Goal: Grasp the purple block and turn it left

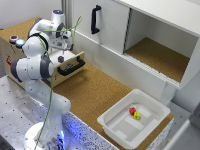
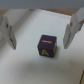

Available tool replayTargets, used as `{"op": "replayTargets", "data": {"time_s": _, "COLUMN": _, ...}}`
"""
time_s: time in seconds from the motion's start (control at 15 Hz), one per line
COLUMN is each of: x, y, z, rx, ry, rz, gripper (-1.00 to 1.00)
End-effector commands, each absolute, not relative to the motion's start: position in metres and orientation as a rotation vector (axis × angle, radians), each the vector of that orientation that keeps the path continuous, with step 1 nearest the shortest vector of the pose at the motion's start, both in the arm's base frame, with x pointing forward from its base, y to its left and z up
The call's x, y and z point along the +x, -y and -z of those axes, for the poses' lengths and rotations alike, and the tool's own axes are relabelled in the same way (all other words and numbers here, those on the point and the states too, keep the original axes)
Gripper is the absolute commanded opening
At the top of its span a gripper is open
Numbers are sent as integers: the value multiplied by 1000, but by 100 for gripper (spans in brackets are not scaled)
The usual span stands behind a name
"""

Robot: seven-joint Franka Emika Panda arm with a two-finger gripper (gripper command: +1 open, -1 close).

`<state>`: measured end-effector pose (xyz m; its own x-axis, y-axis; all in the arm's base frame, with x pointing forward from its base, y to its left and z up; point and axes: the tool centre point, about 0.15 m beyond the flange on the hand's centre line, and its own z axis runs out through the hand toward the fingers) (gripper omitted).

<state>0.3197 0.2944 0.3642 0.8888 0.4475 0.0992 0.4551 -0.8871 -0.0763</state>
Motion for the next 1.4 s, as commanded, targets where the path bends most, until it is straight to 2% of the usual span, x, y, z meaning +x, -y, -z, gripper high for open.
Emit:
{"op": "replayTargets", "data": {"time_s": 0.0, "x": 334, "y": -294, "z": -315, "rx": -2917, "ry": 637, "rz": 180, "gripper": 100}}
{"op": "replayTargets", "data": {"time_s": 0.8, "x": 356, "y": -303, "z": -305, "rx": -2933, "ry": 652, "rz": 156, "gripper": 100}}
{"op": "replayTargets", "data": {"time_s": 0.87, "x": 357, "y": -305, "z": -307, "rx": -2942, "ry": 655, "rz": 155, "gripper": -100}}
{"op": "replayTargets", "data": {"time_s": 1.33, "x": 350, "y": -309, "z": -327, "rx": -2977, "ry": 695, "rz": 191, "gripper": -100}}
